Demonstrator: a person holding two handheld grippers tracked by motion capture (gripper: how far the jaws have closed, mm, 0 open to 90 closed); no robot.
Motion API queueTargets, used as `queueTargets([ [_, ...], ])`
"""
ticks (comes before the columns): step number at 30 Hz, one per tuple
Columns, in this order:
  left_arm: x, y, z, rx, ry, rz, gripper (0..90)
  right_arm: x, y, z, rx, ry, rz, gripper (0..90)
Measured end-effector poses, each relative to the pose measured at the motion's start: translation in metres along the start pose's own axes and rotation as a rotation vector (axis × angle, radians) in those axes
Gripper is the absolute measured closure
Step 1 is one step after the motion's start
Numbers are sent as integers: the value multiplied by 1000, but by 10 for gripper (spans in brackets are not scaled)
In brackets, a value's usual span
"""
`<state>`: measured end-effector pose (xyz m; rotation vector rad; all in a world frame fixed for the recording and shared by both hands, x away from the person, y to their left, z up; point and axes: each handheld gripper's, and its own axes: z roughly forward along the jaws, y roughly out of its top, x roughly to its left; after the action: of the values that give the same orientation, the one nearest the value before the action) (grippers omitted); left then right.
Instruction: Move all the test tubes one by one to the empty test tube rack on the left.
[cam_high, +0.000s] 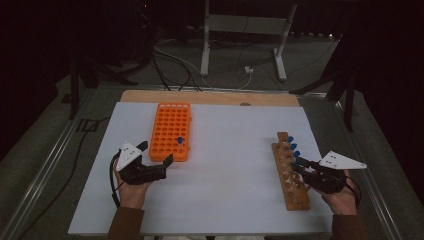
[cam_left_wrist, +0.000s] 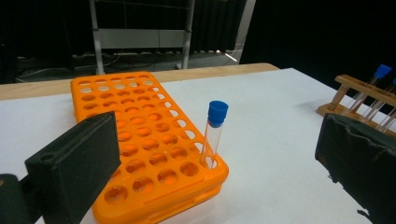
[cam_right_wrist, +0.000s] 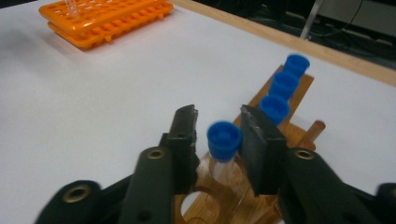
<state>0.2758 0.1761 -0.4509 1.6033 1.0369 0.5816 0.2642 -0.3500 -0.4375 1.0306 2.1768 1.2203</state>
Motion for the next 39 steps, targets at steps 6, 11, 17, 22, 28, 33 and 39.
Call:
queueTargets([
  [6,-1,-1,2,8,-3,2,10,-5,-9,11,33,3,30,725],
  [11,-1,-1,1,7,-3,3,10,-6,-12,15,46,-9,32,748],
  [17,-1,-1,1,5,-7,0,10,-8,-12,14,47,-18,34,762],
  [22,-2,-1,3,10,-12,2,10,-7,-6,10,29,-23,38,765],
  [28,-3,-1,3,10,-15,5,10,-9,2,3,15,-27,61,765],
  [33,-2,-1,3,7,-17,2,10,-10,11,-2,-3,-36,78,766],
  [39,-4,0,3,5,-12,8,10,-8,27,-10,-31,-38,58,767],
])
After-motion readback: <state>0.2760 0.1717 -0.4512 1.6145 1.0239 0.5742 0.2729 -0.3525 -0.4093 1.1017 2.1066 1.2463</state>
